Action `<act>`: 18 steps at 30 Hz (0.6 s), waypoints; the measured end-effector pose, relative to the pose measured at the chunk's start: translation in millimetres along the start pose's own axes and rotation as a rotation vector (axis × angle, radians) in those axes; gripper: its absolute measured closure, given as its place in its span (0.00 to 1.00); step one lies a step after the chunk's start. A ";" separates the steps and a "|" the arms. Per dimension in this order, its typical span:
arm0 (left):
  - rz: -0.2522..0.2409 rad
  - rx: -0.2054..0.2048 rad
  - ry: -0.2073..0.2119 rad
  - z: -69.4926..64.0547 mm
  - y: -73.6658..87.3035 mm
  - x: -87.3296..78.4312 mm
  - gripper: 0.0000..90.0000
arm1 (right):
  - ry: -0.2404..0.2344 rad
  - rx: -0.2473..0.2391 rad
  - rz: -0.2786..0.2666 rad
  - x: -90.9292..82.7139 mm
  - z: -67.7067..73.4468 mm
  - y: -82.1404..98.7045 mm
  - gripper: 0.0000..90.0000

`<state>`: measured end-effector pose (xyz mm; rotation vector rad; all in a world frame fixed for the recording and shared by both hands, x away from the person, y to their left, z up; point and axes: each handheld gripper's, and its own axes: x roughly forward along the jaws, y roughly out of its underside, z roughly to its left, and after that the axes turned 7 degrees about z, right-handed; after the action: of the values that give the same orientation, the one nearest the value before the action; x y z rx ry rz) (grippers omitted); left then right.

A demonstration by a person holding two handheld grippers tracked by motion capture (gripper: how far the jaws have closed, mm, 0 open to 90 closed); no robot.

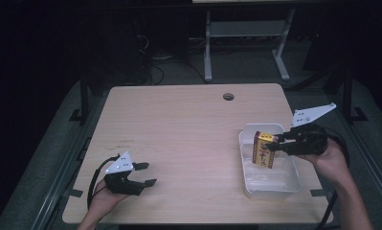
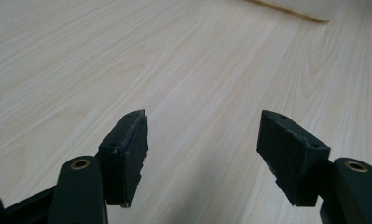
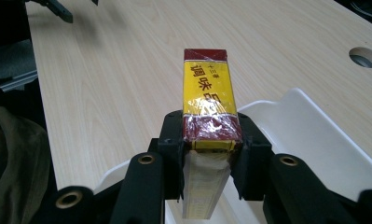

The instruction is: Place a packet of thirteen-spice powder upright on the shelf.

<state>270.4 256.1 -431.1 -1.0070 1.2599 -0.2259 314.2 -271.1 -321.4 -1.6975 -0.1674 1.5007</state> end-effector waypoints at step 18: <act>0.006 0.003 0.001 -0.3 0.1 1.3 0.37 | -0.026 -0.016 0.055 20.8 2.2 4.3 0.75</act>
<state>270.5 255.1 -432.0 -1.0006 1.2630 -0.2236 316.2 -260.3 -339.8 -1.7079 -0.1480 1.5665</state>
